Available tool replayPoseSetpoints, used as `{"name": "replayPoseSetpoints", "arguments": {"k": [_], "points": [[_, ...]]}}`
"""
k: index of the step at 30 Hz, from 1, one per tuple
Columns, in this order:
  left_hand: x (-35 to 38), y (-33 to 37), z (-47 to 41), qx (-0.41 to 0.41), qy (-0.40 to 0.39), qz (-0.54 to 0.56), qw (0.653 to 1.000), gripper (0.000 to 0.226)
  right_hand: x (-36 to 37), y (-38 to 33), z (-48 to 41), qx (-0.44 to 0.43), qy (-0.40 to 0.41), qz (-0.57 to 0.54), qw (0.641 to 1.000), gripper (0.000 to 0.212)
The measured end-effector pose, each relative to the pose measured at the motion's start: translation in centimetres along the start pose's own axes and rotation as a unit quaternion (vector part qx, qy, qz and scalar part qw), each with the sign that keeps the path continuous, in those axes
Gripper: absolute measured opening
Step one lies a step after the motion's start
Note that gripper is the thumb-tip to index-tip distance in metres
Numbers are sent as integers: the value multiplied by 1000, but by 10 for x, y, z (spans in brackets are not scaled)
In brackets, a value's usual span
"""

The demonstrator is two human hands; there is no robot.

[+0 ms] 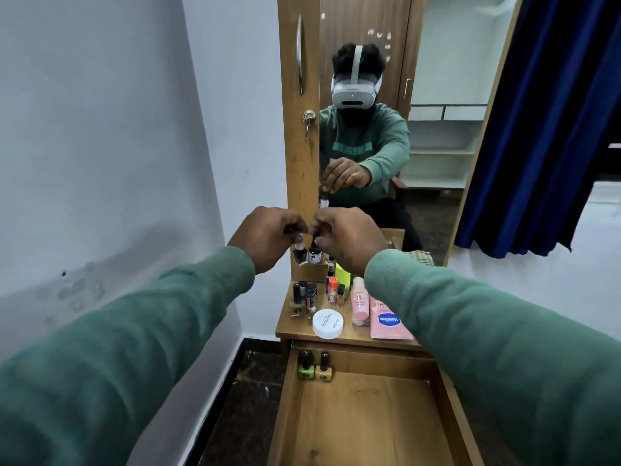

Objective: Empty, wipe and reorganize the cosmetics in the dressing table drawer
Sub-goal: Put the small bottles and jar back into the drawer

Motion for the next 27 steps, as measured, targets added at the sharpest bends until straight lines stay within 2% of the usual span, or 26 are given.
{"name": "replayPoseSetpoints", "arguments": {"k": [13, 27], "points": [[63, 19, 108, -33, -68, 42, 996, 18, 58, 20, 114, 44, -82, -47, 995, 20], [147, -5, 165, -51, -132, 41, 989, 23, 153, 74, 168, 97, -137, -56, 984, 19]]}}
Point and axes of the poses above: each hand's wrist, its own z-axis away from the middle knuckle, its own x-axis out of the palm, y = z × x, the point moved 9 cm from there along -z, towards the middle knuckle
